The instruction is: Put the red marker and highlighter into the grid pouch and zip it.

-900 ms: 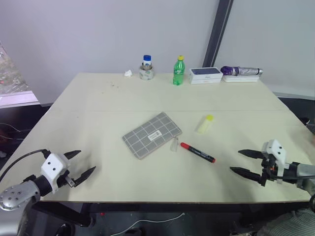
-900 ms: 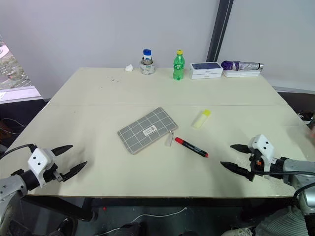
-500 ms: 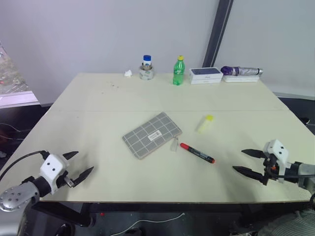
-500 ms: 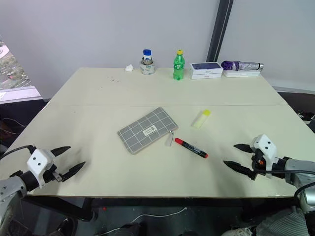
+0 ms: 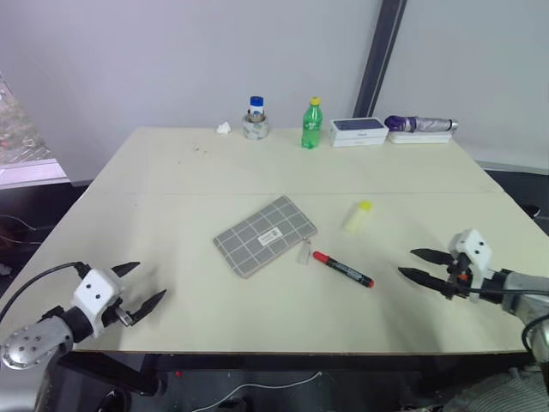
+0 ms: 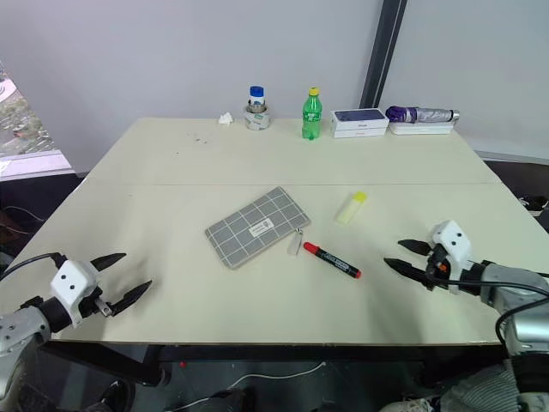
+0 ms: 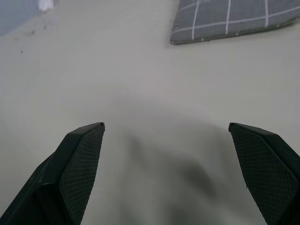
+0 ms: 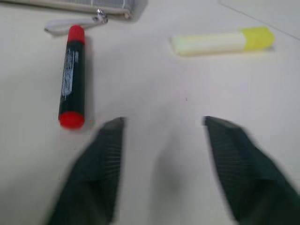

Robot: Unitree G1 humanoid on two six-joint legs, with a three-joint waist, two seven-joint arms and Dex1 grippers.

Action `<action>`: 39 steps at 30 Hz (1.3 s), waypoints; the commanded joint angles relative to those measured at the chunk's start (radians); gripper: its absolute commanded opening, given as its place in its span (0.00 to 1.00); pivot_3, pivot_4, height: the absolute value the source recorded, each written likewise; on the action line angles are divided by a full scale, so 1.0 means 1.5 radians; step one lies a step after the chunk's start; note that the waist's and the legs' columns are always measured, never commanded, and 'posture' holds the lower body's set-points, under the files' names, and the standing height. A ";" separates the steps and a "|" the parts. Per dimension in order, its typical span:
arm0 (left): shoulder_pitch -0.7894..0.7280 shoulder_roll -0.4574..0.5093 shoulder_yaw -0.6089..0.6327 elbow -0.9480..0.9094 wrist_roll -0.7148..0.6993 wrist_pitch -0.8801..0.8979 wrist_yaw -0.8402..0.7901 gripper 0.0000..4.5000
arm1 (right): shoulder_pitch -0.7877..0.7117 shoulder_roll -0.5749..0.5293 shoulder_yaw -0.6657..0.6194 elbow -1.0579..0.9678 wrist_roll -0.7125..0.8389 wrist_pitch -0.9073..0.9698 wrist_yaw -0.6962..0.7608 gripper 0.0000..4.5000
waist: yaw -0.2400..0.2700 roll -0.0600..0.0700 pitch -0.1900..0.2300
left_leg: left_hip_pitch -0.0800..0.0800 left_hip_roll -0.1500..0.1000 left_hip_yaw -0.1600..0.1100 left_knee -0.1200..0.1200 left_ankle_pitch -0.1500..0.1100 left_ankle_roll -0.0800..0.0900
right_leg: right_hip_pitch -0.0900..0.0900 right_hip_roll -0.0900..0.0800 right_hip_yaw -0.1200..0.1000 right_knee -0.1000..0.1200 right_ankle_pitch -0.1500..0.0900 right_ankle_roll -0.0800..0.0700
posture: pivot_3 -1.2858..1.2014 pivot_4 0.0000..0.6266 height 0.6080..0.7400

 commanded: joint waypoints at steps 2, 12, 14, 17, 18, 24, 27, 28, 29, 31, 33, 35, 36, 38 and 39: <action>-0.061 -0.004 -0.041 0.016 0.039 -0.051 0.014 1.00 | -0.098 0.061 0.029 0.022 -0.024 -0.061 -0.052 0.01 | -0.002 0.000 0.000 | 0.000 0.000 0.000 0.000 0.000 0.000 | 0.000 0.000 0.000 0.000 0.000 0.000 | 0.52 0.24 1.00; -0.226 -0.012 -0.192 0.192 0.208 -0.276 0.049 1.00 | -0.353 0.248 0.185 0.302 -0.231 -0.225 -0.257 0.01 | -0.014 0.000 0.000 | -0.001 -0.002 0.000 -0.001 0.002 -0.004 | -0.002 0.001 0.000 0.001 0.000 0.000 | 0.52 0.24 1.00; -0.256 -0.018 -0.218 0.230 0.226 -0.306 0.051 1.00 | -0.383 0.264 0.189 0.354 -0.243 -0.242 -0.283 0.01 | -0.013 0.000 0.000 | -0.001 -0.002 0.000 -0.001 0.003 -0.004 | -0.003 0.001 0.000 0.001 0.000 0.000 | 0.52 0.24 1.00; -0.299 -0.030 -0.259 0.276 0.262 -0.340 0.057 1.00 | -0.419 0.281 0.209 0.432 -0.277 -0.273 -0.318 0.01 | -0.013 0.000 0.000 | -0.001 -0.002 0.000 -0.001 0.003 -0.004 | -0.003 0.000 0.000 0.001 0.000 0.000 | 0.52 0.24 1.00; -0.306 -0.031 -0.267 0.285 0.269 -0.348 0.059 1.00 | -0.426 0.283 0.216 0.448 -0.288 -0.283 -0.325 0.01 | -0.014 0.000 0.000 | -0.001 -0.002 0.000 -0.001 0.003 -0.004 | -0.003 0.001 0.000 0.002 0.000 0.000 | 0.52 0.24 1.00; -0.350 -0.041 -0.321 0.334 0.333 -0.411 0.091 1.00 | -0.466 0.314 0.219 0.530 -0.299 -0.290 -0.343 0.01 | -0.016 0.000 0.000 | -0.001 -0.002 0.000 -0.001 0.003 -0.004 | -0.004 0.001 0.001 0.005 0.000 0.000 | 0.52 0.24 1.00; -0.361 -0.043 -0.338 0.354 0.356 -0.426 0.108 1.00 | -0.469 0.323 0.234 0.540 -0.318 -0.306 -0.347 0.01 | -0.015 0.000 0.000 | -0.001 -0.002 0.000 0.000 0.002 -0.004 | -0.004 0.001 0.001 0.006 0.000 0.000 | 0.52 0.24 1.00; -0.365 -0.044 -0.342 0.359 0.363 -0.431 0.116 1.00 | -0.470 0.325 0.237 0.543 -0.324 -0.311 -0.349 0.01 | -0.015 0.001 0.000 | -0.001 -0.002 0.000 0.000 0.002 -0.003 | -0.004 0.001 0.001 0.007 0.000 0.000 | 0.52 0.24 1.00; -0.367 -0.045 -0.346 0.361 0.364 -0.434 0.118 1.00 | -0.469 0.328 0.237 0.545 -0.324 -0.311 -0.347 0.01 | -0.015 0.001 0.000 | 0.000 -0.002 0.000 0.000 0.002 -0.003 | -0.004 0.001 0.001 0.007 0.000 0.000 | 0.52 0.24 1.00; -0.370 -0.045 -0.349 0.360 0.362 -0.437 0.119 1.00 | -0.465 0.332 0.240 0.544 -0.326 -0.312 -0.337 0.01 | -0.015 0.001 0.000 | 0.000 -0.002 0.000 0.000 0.002 -0.002 | -0.004 0.001 0.001 0.007 0.000 0.000 | 0.52 0.24 1.00; -0.371 -0.044 -0.353 0.364 0.366 -0.439 0.123 1.00 | -0.462 0.331 0.244 0.544 -0.332 -0.317 -0.341 0.01 | -0.015 0.001 0.000 | 0.000 -0.002 0.000 0.000 0.002 -0.002 | -0.004 0.001 0.001 0.008 0.000 0.000 | 0.52 0.24 1.00; -0.373 -0.044 -0.358 0.374 0.375 -0.442 0.132 1.00 | -0.461 0.330 0.245 0.546 -0.335 -0.319 -0.342 0.01 | -0.014 0.001 0.000 | 0.000 -0.002 0.000 0.000 0.002 -0.002 | -0.004 0.001 0.001 0.008 0.000 0.000 | 0.52 0.24 1.00; -0.375 -0.045 -0.360 0.380 0.379 -0.442 0.137 1.00 | -0.460 0.330 0.245 0.546 -0.336 -0.319 -0.342 0.01 | -0.014 0.001 0.000 | 0.000 -0.003 0.000 0.000 0.002 -0.002 | -0.004 0.001 0.001 0.008 0.000 0.000 | 0.52 0.24 1.00; -0.378 -0.051 -0.365 0.385 0.366 -0.436 0.127 1.00 | -0.459 0.329 0.245 0.545 -0.338 -0.321 -0.339 0.01 | -0.014 0.001 -0.001 | 0.000 -0.003 0.000 0.000 0.002 -0.002 | -0.004 0.001 0.001 0.008 0.000 0.000 | 0.52 0.24 1.00; -0.379 -0.054 -0.367 0.385 0.361 -0.433 0.122 0.94 | -0.458 0.328 0.245 0.544 -0.338 -0.322 -0.337 0.00 | -0.014 0.001 -0.001 | 0.000 -0.003 0.000 0.000 0.002 -0.002 | -0.004 0.001 0.001 0.008 0.000 0.000 | 0.52 0.24 1.00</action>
